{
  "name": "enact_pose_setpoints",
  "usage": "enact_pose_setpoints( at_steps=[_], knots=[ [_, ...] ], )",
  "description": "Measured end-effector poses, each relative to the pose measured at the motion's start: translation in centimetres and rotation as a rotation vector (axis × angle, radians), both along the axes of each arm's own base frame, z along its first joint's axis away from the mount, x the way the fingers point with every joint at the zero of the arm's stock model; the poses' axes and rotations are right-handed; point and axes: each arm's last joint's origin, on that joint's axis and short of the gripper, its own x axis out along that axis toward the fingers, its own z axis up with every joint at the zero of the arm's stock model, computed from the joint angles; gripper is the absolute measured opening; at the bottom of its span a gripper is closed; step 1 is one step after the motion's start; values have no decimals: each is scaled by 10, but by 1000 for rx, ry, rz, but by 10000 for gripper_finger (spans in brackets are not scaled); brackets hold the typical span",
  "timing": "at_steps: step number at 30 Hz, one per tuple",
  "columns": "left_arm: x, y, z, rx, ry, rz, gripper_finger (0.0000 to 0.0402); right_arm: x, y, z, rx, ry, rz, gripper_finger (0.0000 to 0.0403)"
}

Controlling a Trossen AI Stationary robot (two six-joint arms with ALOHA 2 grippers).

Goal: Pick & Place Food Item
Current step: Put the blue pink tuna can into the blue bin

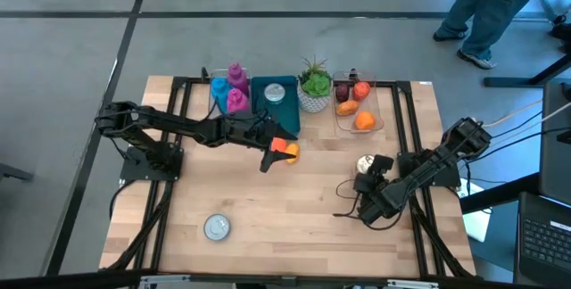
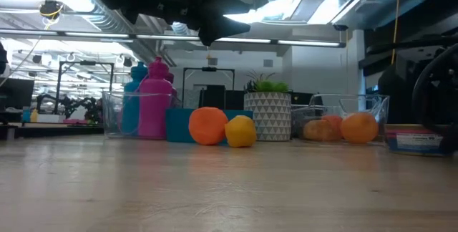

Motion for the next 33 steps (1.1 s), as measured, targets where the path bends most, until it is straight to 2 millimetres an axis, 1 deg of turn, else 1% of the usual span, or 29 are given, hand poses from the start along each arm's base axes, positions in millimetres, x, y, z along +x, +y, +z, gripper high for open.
enact_pose_setpoints(
  at_steps=[4,13,20,26,29,31,33],
  knots=[
    [0,0,0,0,0,0,267,0,0,0,-4,-2,1,225],
    [0,0,0,0,0,0,267,1,1,2,-12,-25,11,83],
    [0,0,0,-8,0,0,267,3,0,3,-36,-52,21,12],
    [0,0,0,-11,0,1,267,9,6,8,-11,-54,28,2],
    [0,0,0,-14,0,1,267,13,11,9,69,-33,24,0],
    [0,0,0,-19,0,2,267,12,12,9,79,-1,29,0],
    [0,0,0,-21,-1,1,267,14,13,11,88,-10,29,0]
  ],
)
